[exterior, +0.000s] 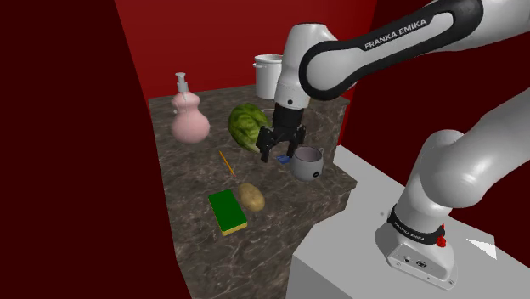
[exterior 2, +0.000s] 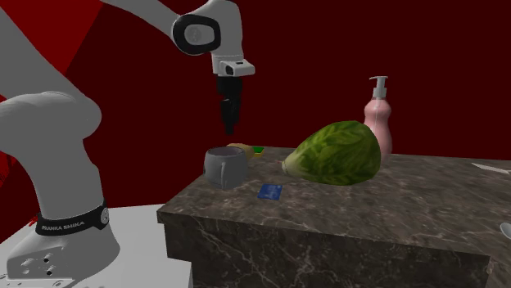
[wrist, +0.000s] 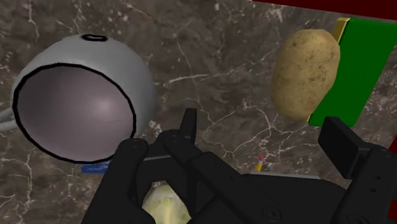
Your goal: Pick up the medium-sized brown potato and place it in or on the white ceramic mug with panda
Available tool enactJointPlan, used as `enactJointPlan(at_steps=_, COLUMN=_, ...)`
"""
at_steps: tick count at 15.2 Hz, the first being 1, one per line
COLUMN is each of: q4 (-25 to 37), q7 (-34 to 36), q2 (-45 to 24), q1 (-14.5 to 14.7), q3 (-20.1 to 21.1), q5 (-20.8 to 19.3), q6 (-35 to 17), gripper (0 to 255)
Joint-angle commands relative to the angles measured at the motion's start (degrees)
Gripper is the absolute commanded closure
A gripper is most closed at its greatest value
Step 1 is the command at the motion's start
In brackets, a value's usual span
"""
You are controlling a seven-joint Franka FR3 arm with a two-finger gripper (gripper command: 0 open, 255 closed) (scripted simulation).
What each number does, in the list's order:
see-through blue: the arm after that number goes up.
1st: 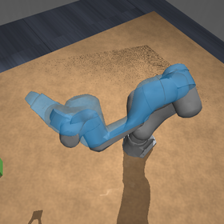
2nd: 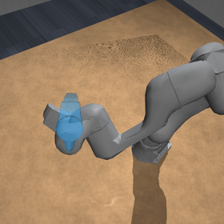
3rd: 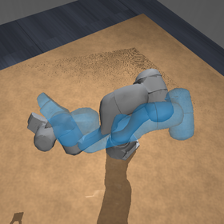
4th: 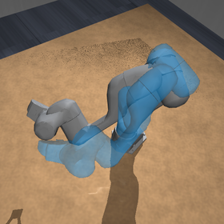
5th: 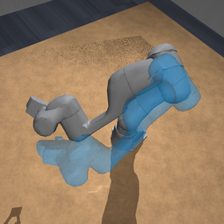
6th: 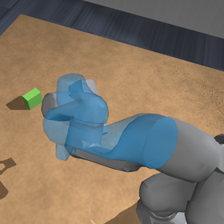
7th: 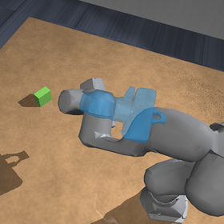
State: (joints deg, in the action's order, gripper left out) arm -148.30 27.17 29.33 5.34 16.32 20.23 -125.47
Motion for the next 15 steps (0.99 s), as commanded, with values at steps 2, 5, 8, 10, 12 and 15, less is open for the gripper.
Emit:
enactJointPlan(at_steps=2, q4=0.7, q7=4.1, q2=-5.1, q1=0.8, q3=3.5, q5=1.6, q6=-5.5, gripper=0)
enactJointPlan(at_steps=5, q4=2.2, q7=8.1, q2=-11.0, q1=1.2, q3=6.8, q5=2.1, q6=-10.9, gripper=0)
enactJointPlan(at_steps=8, q4=3.0, q7=10.4, q2=-14.9, q1=1.2, q3=8.5, q5=1.9, q6=-14.3, gripper=0)
enactJointPlan(at_steps=10, q4=2.7, q7=10.5, q2=-16.3, q1=1.2, q3=8.9, q5=1.8, q6=-16.2, gripper=0)
enactJointPlan(at_steps=12, q4=2.4, q7=10.7, q2=-17.9, q1=1.2, q3=9.4, q5=1.6, q6=-18.0, gripper=0)
enactJointPlan(at_steps=15, q4=2.1, q7=11.0, q2=-19.9, q1=1.2, q3=9.9, q5=1.3, q6=-20.4, gripper=0)
